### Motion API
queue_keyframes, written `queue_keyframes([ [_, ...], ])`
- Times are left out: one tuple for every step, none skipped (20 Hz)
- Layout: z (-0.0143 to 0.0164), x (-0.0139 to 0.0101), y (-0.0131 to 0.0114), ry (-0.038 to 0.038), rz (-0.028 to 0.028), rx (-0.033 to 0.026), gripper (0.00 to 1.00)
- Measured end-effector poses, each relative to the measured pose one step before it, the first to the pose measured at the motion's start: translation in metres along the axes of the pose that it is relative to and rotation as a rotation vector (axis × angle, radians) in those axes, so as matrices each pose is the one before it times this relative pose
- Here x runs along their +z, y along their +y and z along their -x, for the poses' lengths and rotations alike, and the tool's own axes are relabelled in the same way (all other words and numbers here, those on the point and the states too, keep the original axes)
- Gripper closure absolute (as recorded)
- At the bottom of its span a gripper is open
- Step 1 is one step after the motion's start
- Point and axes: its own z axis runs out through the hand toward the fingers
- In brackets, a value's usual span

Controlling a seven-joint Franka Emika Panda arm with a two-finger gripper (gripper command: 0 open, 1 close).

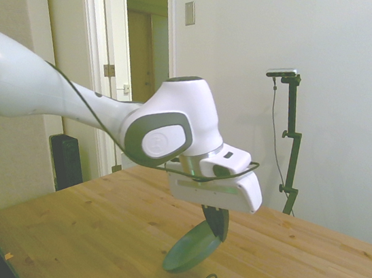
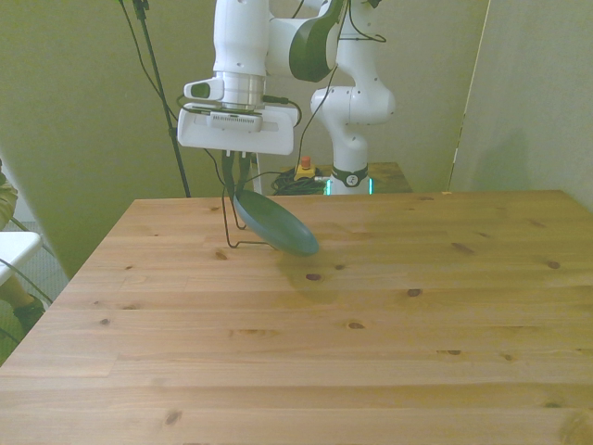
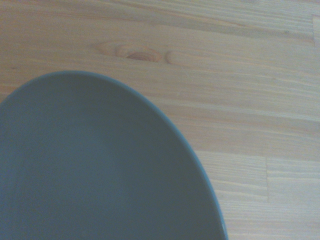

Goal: Load the plate

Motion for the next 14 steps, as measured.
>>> queue_keyframes([
  [0.00419,-0.00465,-0.00118,0.01858,0.00328,0.00257,1.0],
  [0.0029,-0.00399,-0.00248,0.01687,0.00044,0.00217,1.0],
  [0.00172,-0.00417,-0.00345,0.01623,0.00475,-0.00044,1.0],
  [0.00139,-0.00405,-0.00354,0.01639,0.00392,0.00038,1.0],
  [0.00167,-0.00379,-0.00257,0.01154,0.00664,-0.00151,1.0],
  [0.00197,-0.00422,-0.00182,0.01272,0.00789,-0.00514,1.0],
  [0.00177,-0.0041,-0.00136,0.01578,0.00917,-0.00266,1.0],
  [0.00243,-0.00373,-0.00061,0.01237,0.00418,-0.0023,1.0],
  [0.00329,-0.00177,-0.0007,0.00332,0.0023,-0.00437,1.0],
  [0.00341,-0.00113,-0.00029,-0.00174,-0.00056,-0.00419,1.0],
  [0.0099,0.00415,0.00101,-0.01612,0.00179,-0.00905,1.0],
  [0.0002,0.00007,-0.00001,-0.00029,0.00001,-0.00004,1.0],
  [0.00032,0.00018,-0.0001,-0.00103,0.00031,0.00064,1.0],
  [0.00052,0.00041,-0.00005,-0.00264,0.00105,0.00322,1.0],
])
